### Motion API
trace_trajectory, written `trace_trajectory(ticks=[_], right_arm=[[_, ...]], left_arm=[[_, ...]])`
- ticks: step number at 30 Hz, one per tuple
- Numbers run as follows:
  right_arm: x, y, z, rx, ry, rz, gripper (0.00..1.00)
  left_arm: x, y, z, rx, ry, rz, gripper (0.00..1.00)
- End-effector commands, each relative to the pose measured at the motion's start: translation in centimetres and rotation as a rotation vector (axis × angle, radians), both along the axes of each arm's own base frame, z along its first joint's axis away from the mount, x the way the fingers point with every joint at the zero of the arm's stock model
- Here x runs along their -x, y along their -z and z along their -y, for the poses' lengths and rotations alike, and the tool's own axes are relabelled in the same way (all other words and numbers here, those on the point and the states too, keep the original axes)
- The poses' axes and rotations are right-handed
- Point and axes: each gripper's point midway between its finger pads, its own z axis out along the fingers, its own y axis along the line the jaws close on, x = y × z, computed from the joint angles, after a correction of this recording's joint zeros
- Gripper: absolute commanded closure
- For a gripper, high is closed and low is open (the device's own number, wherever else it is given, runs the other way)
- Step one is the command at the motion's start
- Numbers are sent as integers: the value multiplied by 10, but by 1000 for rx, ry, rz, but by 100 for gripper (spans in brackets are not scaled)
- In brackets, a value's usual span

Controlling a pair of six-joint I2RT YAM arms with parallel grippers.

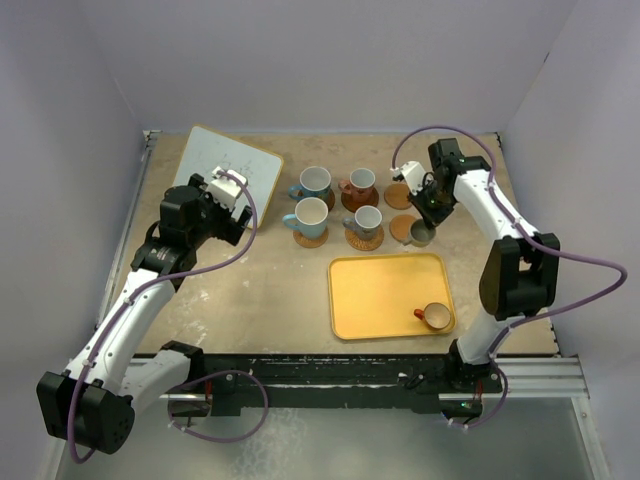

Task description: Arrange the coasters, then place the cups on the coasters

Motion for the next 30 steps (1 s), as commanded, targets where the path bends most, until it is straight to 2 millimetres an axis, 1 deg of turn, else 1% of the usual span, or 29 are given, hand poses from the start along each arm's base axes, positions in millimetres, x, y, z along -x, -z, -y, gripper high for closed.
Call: trace_trajectory(ticks=[1,7,13,21,30], right_arm=[[-13,-25,5,12,65,54,100],[-31,-36,7,22,109,86,100],[-54,-45,4,11,147,116,100],[-81,-41,-1,-6,186,119,100],[-109,-23,-3,-4,278,92,100]], left_arm=[[-3,-13,0,8,10,56,7],[-3,-13,0,8,12,55,7],[-3,-13,1,10,13,54,6],[-3,-13,2,13,17,50,7],[-3,-14,2,16,17,50,7]])
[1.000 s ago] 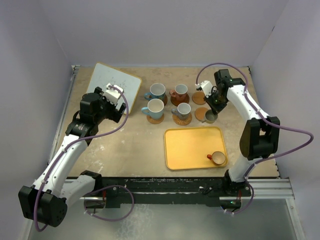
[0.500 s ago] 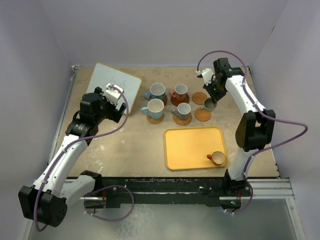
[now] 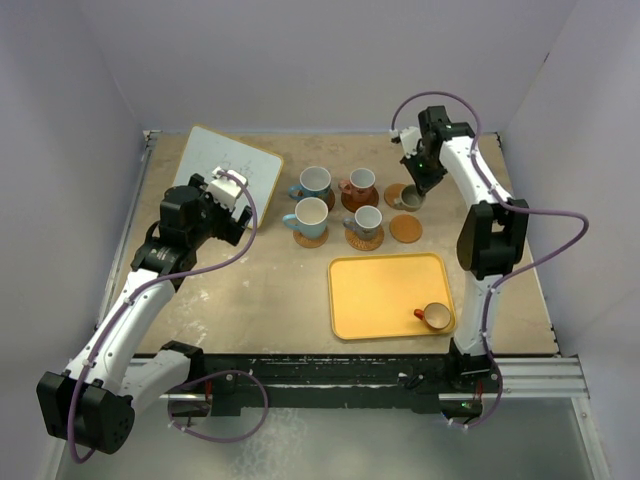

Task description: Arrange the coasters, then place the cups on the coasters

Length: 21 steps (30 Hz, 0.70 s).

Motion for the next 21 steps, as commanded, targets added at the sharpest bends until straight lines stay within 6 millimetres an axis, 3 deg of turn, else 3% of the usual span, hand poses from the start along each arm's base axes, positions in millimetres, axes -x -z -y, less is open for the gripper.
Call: trace_trajectory(ticks=[1,11,21], right_arm=[[-12,-13,2,-5,80,31,100],[-40,3,-3,-30,158,41,100],[-54,16,-7,-43,185,37,100]], left_arm=[[-3,-14,1,14,13,51,7],[-3,-14,1,13,12,54,6],[-3,-14,1,11,13,54,7]])
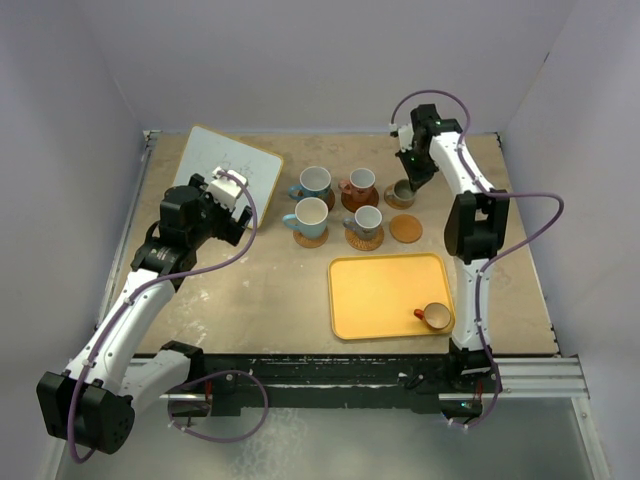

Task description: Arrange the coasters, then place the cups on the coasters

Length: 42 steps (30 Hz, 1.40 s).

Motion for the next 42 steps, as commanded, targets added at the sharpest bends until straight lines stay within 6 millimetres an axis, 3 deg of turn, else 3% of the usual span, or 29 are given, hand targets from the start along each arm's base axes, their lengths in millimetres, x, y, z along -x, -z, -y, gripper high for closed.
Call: trace_trajectory(ticks=[1,42], right_arm=[[-11,-21,0,-12,37,57,100],[-24,1,-5,-27,46,36,97]], left_arm=[[-3,-13,0,10,9,52,7],[-3,-13,0,9,10,51,7]])
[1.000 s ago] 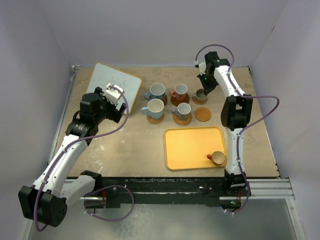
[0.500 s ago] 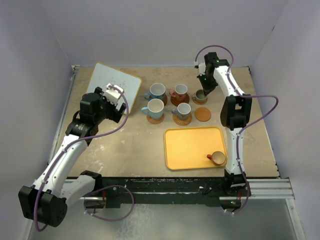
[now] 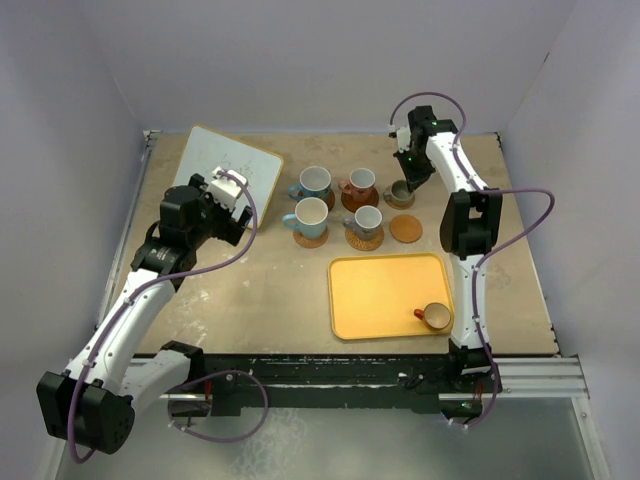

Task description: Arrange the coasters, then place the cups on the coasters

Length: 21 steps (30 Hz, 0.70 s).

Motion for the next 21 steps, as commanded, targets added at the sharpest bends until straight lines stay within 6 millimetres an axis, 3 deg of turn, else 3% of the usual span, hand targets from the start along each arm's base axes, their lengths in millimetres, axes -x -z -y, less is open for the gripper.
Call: trace_trajectory(ticks=[1,21], right_arm=[[-11,-19,-1,-10,17,57,97],[-11,-9,1,1,18,36,92]], left_arm=[[-3,-12,0,10,11,50,7],[-2,-12,0,11,13,49,6]])
